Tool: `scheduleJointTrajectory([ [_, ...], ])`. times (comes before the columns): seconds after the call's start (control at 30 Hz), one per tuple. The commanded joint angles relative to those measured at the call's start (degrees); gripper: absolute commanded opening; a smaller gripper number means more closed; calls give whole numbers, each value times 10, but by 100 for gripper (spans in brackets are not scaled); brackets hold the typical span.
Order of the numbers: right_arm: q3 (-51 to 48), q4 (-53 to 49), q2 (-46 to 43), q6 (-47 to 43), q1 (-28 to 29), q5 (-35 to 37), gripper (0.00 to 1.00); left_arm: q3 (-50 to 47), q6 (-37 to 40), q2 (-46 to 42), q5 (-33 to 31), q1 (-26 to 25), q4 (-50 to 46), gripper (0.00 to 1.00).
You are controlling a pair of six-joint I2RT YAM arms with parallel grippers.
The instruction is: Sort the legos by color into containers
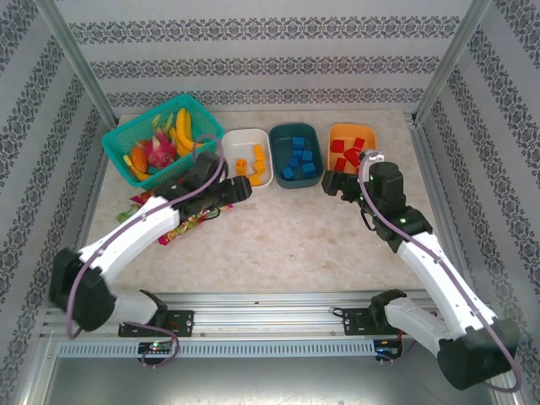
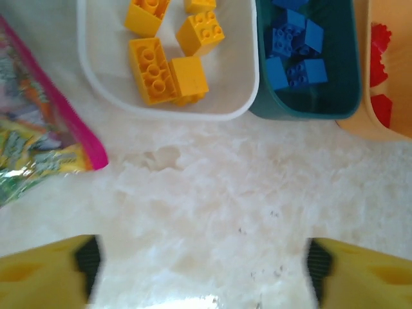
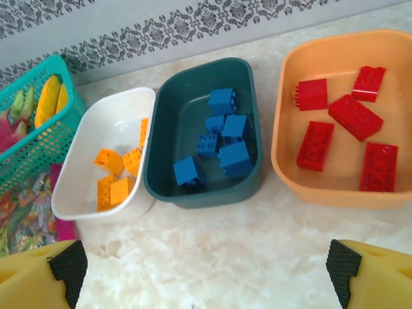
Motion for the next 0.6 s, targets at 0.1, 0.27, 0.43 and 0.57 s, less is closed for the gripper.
scheduleJointTrajectory([
  [0.1, -46, -82, -76, 3, 2, 37, 98, -57, 76, -116, 4, 1, -19, 100],
  [0.27, -48, -98, -106, 9, 3, 53, 98, -54, 86, -162, -57, 0, -66, 100],
  [0.43, -33, -125, -75, 40, 3, 172, 98, -23, 55, -165, -332, 0, -183, 100],
  [0.57, -54, -54, -53, -45, 2, 232, 98, -85, 190, -196, -458, 2, -91, 100],
])
